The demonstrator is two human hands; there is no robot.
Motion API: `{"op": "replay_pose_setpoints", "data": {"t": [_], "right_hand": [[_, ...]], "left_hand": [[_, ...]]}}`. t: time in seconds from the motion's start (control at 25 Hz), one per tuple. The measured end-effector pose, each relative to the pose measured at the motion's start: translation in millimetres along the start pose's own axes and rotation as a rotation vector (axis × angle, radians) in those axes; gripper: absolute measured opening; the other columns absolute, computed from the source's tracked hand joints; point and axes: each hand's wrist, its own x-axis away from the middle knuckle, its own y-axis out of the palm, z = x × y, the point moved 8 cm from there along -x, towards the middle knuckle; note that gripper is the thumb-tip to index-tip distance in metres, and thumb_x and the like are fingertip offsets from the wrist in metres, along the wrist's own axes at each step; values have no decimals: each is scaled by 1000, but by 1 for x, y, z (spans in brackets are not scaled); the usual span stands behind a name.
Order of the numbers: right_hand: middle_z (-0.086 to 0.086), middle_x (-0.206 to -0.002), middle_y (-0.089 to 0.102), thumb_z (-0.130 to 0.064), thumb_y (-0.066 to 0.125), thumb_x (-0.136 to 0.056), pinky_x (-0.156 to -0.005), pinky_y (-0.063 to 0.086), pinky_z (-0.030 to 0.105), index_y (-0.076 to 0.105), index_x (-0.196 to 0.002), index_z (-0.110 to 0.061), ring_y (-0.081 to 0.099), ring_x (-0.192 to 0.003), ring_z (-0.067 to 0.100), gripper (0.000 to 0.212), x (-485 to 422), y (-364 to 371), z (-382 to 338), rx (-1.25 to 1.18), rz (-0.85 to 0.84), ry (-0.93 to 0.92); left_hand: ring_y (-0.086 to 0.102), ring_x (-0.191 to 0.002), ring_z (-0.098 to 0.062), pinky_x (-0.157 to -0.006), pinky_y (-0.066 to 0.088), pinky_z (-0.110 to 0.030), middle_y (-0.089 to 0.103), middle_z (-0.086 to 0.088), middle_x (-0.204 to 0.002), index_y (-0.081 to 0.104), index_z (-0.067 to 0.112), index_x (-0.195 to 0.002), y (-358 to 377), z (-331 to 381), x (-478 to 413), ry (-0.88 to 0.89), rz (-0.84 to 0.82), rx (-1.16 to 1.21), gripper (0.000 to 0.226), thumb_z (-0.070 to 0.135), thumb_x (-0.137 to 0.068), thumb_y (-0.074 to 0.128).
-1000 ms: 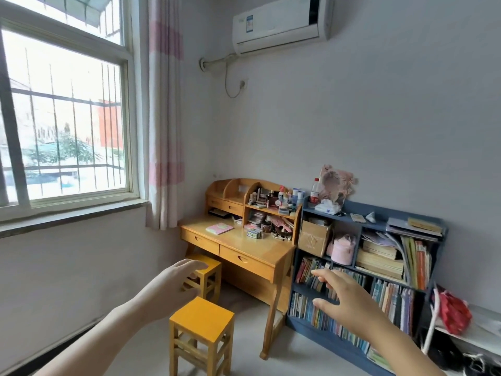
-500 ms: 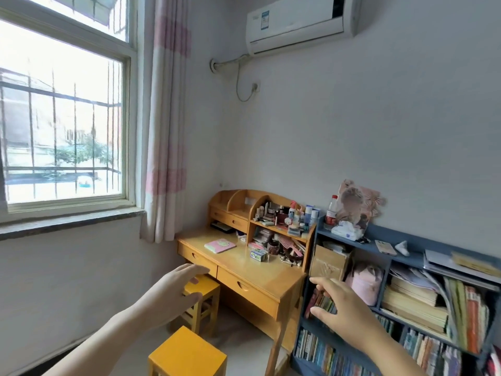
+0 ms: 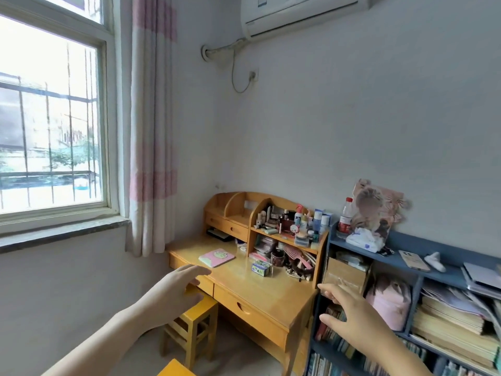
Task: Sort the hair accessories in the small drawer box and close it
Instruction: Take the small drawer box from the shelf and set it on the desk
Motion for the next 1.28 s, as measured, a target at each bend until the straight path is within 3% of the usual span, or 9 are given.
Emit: {"op": "replay_pose_setpoints", "data": {"t": [0.24, 0.4, 0.68, 1.0, 1.28], "right_hand": [[-25, -117, 43, -44, 60, -83, -90, 41, 22, 35, -128, -46, 43, -109, -1, 52, -90, 15, 22, 46, 26, 54], [-27, -115, 43, -46, 59, -83, -87, 42, 21, 32, -129, -50, 45, -108, -2, 54, -135, 28, 39, 52, 52, 77], [-33, -113, 40, -51, 56, -81, -96, 43, 28, 21, -108, -67, 42, -108, -5, 47, -193, 55, 79, 49, 18, 108], [-33, -118, 34, -46, 58, -84, -89, 35, 17, 35, -128, -49, 41, -111, -7, 50, -291, 77, 144, 49, 8, 118], [-23, -132, 39, -44, 59, -81, -100, 37, 22, 35, -131, -44, 40, -121, -2, 55, -411, 86, 210, 85, -23, 54]], "left_hand": [[54, -103, 1, -88, 51, -23, 50, 18, -116, 46, 37, -124, 1, -51, -97, 2, -16, 3, 47, 21, -84, 65], [53, -103, 6, -85, 50, -19, 50, 20, -119, 46, 40, -122, 9, -81, -150, 32, -23, 4, 46, 23, -84, 65], [51, -104, 7, -87, 48, -20, 48, 22, -118, 43, 47, -117, 54, -115, -218, 33, -91, 49, 43, 25, -85, 63], [52, -102, 5, -83, 46, -13, 48, 23, -119, 43, 46, -114, 108, -147, -317, 30, -128, 48, 41, 21, -86, 61], [50, -97, 13, -77, 41, -4, 49, 25, -114, 45, 46, -114, 132, -170, -441, 46, -60, -5, 44, 22, -82, 63]]}}
